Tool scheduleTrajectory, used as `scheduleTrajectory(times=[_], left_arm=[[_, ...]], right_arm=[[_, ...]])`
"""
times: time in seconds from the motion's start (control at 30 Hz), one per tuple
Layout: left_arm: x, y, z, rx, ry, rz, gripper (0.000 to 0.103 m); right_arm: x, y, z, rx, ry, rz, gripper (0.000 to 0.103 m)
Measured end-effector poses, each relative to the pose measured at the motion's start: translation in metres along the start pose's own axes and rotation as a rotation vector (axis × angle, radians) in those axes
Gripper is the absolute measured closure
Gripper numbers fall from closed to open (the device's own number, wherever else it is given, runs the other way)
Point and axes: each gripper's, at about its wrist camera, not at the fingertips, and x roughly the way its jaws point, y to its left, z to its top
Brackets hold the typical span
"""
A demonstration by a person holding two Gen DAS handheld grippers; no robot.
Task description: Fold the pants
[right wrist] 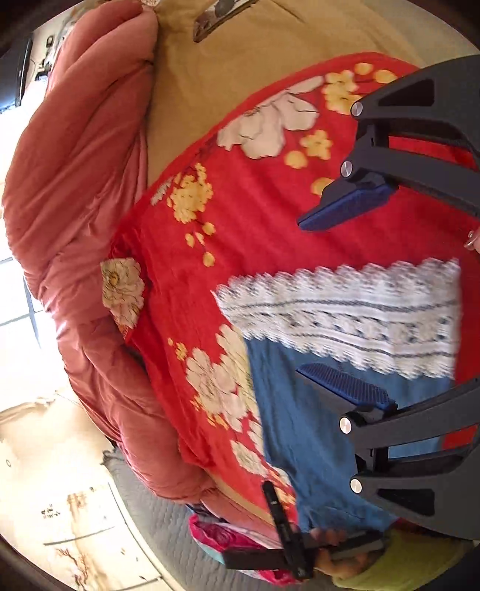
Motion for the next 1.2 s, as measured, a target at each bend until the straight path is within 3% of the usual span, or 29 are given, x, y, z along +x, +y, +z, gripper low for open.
scheduleTrajectory(times=[0.17, 0.4, 0.5, 0.6, 0.67, 0.73, 0.87, 1.0, 1.1, 1.2], left_arm=[[-0.025, -0.013, -0.012, 0.019, -0.013, -0.012, 0.038], [-0.042, -0.053, -0.047, 0.076, -0.01, -0.056, 0.038], [-0.038, -0.068, -0.067, 0.117, 0.009, -0.015, 0.038], [-0.026, -0.072, -0.089, 0.125, 0.057, 0.06, 0.038], [-0.018, -0.073, -0.1, 0.127, 0.08, 0.091, 0.038], [-0.018, -0.075, -0.105, 0.138, 0.067, 0.115, 0.037], [-0.024, -0.075, -0.106, 0.138, 0.063, 0.134, 0.037], [-0.024, -0.07, -0.113, 0.121, 0.06, 0.135, 0.034], [-0.021, -0.071, -0.113, 0.13, 0.059, 0.144, 0.032], [-0.021, -0.071, -0.114, 0.126, 0.051, 0.142, 0.031]], right_arm=[[-0.014, 0.008, -0.014, -0.002, 0.028, 0.005, 0.031], [-0.016, 0.012, -0.032, 0.018, 0.095, 0.023, 0.031], [-0.007, 0.006, -0.039, 0.042, 0.155, -0.016, 0.031], [-0.003, 0.004, -0.046, 0.039, 0.18, -0.004, 0.045], [-0.006, 0.012, -0.048, -0.013, 0.178, 0.027, 0.069], [-0.009, 0.024, -0.051, -0.074, 0.176, 0.049, 0.079], [-0.024, 0.034, -0.052, -0.128, 0.123, 0.007, 0.08], [-0.026, 0.023, -0.056, -0.134, 0.144, -0.041, 0.078], [-0.014, 0.018, -0.063, -0.113, 0.185, -0.062, 0.075], [-0.017, 0.014, -0.06, -0.091, 0.175, -0.074, 0.066]])
